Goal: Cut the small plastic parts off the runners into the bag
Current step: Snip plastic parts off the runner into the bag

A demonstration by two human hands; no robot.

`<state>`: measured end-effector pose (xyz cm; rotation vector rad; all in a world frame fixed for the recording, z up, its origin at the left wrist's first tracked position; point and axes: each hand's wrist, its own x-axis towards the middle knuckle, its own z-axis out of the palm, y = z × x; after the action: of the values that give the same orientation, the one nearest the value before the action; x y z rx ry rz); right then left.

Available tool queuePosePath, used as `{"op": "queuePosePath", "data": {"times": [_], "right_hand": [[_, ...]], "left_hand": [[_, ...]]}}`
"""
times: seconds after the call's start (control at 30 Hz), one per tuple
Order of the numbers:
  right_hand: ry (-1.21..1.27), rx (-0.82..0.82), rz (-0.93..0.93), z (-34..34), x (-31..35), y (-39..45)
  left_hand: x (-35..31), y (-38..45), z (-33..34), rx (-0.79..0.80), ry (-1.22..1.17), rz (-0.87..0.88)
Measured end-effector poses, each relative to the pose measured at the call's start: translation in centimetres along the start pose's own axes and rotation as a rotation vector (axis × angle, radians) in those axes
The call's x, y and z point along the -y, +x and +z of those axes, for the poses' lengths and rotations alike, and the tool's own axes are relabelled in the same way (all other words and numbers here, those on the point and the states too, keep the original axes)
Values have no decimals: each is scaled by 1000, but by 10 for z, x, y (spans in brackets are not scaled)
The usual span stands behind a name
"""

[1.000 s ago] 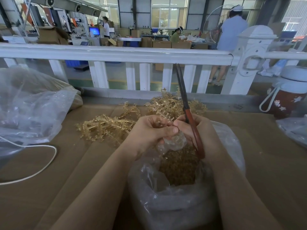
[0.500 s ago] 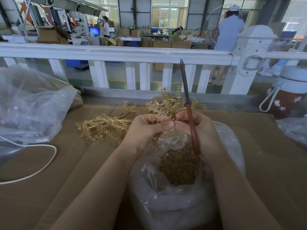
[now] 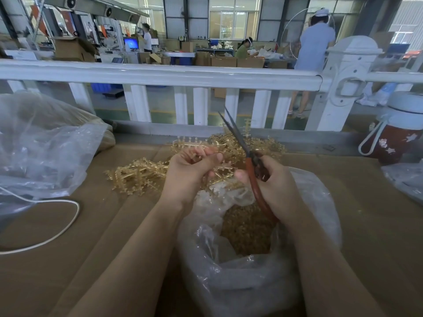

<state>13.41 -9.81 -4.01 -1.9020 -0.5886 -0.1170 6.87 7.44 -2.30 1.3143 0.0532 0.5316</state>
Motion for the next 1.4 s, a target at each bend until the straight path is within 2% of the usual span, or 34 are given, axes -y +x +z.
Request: {"op": "queuePosePath", "data": {"times": [0.23, 0.6, 0.87, 1.4], "right_hand": [[-232, 45, -52, 3, -6, -1], [-346, 56, -102, 2, -2, -3], [-352, 66, -87, 1, 2, -3], [-344, 59, -135, 0, 1, -5]], "left_hand": [[-5, 0, -6, -14, -26, 45], [-1, 2, -8, -40, 81, 97], [-1, 3, -10, -31, 119, 151], [-7, 1, -10, -35, 144, 88]]}}
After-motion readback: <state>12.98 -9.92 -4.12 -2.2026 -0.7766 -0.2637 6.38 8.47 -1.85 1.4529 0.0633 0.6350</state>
